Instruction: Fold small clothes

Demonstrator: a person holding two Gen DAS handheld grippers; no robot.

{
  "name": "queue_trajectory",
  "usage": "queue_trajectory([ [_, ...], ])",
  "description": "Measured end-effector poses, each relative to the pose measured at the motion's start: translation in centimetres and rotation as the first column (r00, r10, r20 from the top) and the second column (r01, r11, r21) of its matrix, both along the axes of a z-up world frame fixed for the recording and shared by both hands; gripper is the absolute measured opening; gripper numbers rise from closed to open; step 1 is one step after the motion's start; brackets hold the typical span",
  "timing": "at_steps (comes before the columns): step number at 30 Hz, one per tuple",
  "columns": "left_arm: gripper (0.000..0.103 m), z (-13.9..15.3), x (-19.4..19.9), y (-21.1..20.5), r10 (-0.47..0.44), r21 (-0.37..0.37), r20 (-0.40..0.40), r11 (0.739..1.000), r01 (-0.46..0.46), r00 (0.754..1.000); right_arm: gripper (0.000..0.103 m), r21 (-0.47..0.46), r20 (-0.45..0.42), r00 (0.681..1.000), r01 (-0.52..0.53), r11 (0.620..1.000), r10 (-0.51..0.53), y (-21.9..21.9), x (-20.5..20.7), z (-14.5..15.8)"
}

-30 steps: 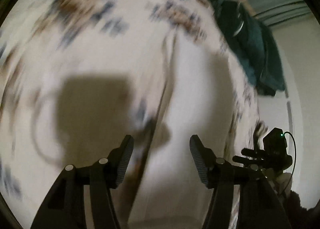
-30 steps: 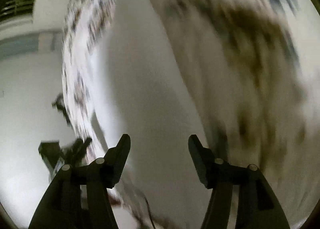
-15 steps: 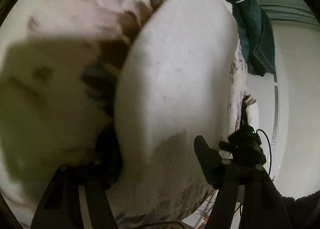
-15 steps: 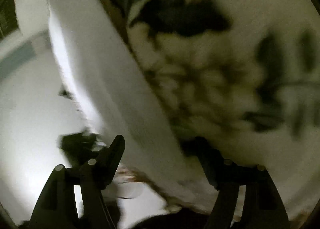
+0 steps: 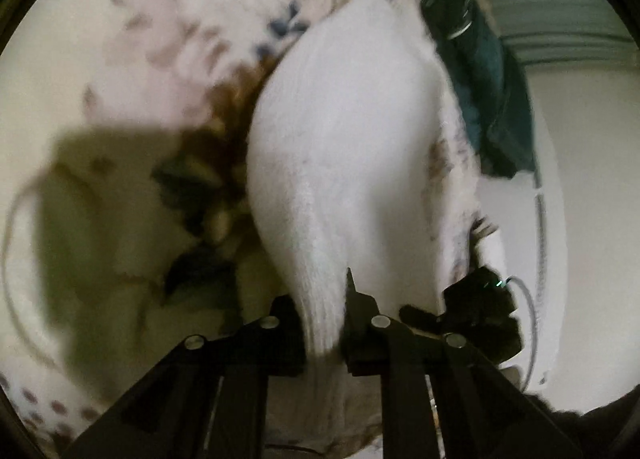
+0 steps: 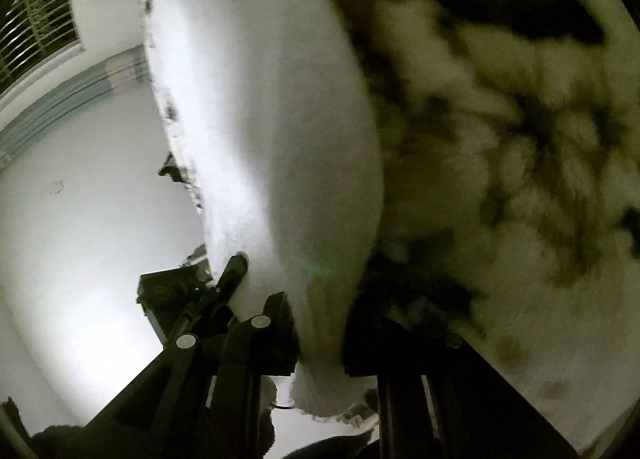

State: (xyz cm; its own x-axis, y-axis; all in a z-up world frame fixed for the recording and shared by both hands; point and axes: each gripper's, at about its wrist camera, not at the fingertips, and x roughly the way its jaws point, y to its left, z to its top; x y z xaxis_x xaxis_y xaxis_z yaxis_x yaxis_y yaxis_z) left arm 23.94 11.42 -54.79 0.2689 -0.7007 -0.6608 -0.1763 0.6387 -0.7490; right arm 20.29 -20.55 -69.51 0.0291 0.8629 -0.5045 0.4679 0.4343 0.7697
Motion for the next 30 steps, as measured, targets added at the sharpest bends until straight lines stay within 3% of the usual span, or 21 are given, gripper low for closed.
queue_trajectory([
  [4, 0.010, 4.3, 2.6, 0.2, 0.008, -0.003, 0.079, 1.000, -0.008, 0.997, 0.015, 0.012, 0.086, 0.996, 0.020, 1.000, -0.021, -0.7, 1.9, 4.6],
  [9, 0.010, 8.5, 11.2, -1.3, -0.011, 0.034, 0.208, 0.999, 0.004, 0.978, 0.015, -0.054, 0.248, 0.969, 0.027, 0.998, -0.013, -1.6, 9.7, 10.0],
  [11, 0.011, 9.1, 15.1, -1.9, -0.003, 0.026, 0.252, 1.000, -0.004, 0.968, 0.015, -0.077, 0.303, 0.952, 0.060, 0.995, -0.034, -2.3, 14.6, 11.5],
  [15, 0.011, 9.5, 24.5, -3.6, -0.016, 0.084, 0.318, 0.996, -0.011, 0.948, 0.015, -0.130, 0.373, 0.927, 0.103, 0.986, -0.047, -3.3, 23.3, 13.2],
  [19, 0.016, 7.6, 31.7, -4.0, -0.006, 0.078, 0.300, 0.997, -0.019, 0.954, 0.015, -0.202, 0.387, 0.920, 0.142, 0.969, -0.054, -4.2, 32.9, 13.3],
  [20, 0.024, 6.9, 33.1, -3.8, 0.002, 0.067, 0.283, 0.998, -0.022, 0.959, 0.017, -0.203, 0.372, 0.925, 0.157, 0.967, -0.072, -4.4, 34.4, 12.9],
  [21, 0.029, 6.0, 34.4, -3.5, 0.014, 0.052, 0.263, 0.998, -0.029, 0.965, 0.019, -0.194, 0.353, 0.931, 0.174, 0.965, -0.097, -4.8, 35.7, 12.2],
  [23, 0.058, 4.9, 36.1, -2.5, 0.059, 0.018, 0.235, 0.998, -0.065, 0.970, 0.034, -0.184, 0.334, 0.934, 0.198, 0.963, -0.128, -5.7, 37.9, 11.5],
  [24, 0.060, 4.4, 36.9, -1.6, 0.103, -0.011, 0.226, 0.995, -0.103, 0.969, 0.055, -0.190, 0.350, 0.926, 0.219, 0.957, -0.142, -5.9, 38.2, 11.4],
  [25, 0.061, 4.3, 37.1, -1.1, 0.131, -0.027, 0.223, 0.991, -0.128, 0.966, 0.069, -0.195, 0.368, 0.917, 0.239, 0.951, -0.155, -6.2, 38.3, 11.6],
  [28, 0.061, 4.1, 36.4, 0.9, 0.182, -0.045, 0.214, 0.983, -0.177, 0.960, 0.072, -0.202, 0.379, 0.910, 0.256, 0.945, -0.165, -7.3, 37.8, 11.8],
  [30, 0.062, 3.9, 34.2, 1.9, 0.179, 0.000, 0.221, 0.983, -0.183, 0.959, 0.072, -0.245, 0.374, 0.919, 0.230, 0.942, -0.127, -7.7, 36.1, 11.6],
])
